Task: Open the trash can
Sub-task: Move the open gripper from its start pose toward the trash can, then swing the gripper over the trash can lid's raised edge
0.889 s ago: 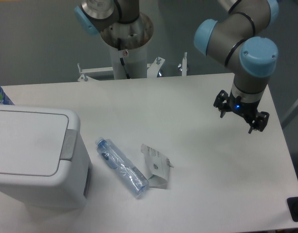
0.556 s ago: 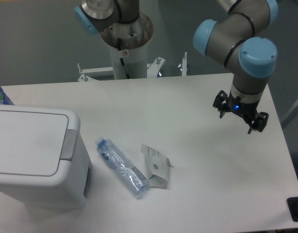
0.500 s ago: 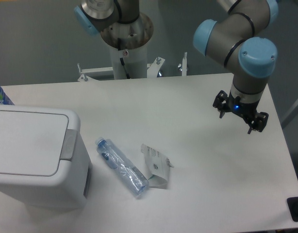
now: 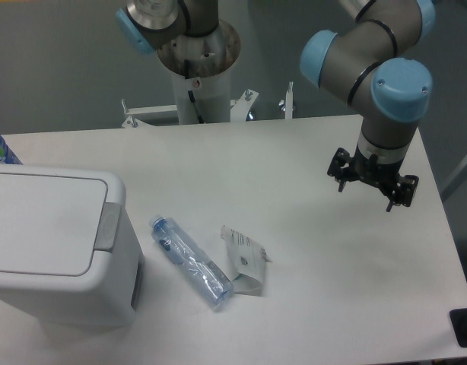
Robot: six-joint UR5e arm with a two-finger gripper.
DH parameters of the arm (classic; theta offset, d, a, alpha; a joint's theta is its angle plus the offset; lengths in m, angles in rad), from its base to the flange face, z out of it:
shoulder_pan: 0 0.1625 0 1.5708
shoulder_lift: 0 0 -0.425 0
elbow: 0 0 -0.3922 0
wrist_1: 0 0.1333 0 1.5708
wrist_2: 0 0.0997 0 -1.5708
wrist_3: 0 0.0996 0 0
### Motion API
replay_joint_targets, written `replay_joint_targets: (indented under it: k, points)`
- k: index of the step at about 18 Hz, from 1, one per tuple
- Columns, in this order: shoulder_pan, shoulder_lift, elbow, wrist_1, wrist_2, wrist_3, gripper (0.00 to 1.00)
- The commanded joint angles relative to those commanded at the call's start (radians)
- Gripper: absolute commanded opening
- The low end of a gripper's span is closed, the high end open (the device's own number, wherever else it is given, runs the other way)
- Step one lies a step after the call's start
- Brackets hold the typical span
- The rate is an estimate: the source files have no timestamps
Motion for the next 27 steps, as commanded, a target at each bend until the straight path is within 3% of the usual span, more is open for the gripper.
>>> replay_joint_targets:
  k: [6, 9, 12, 17, 27]
  points:
    - [-0.031, 0.002, -0.009, 0.029, -0.029, -0.075, 1.0]
    - [-0.057, -0.008, -0.009, 0.044, 0.003, -0.178, 1.0]
    - [-0.072, -0.011, -0.008, 0.109, -0.005, -0.267, 1.0]
    - [-0.072, 0.001, -0.006, 0.137, -0.092, -0.38, 1.0]
    - [-0.13, 0.029, 0.101, 0.137, -0.277, -0.65, 1.0]
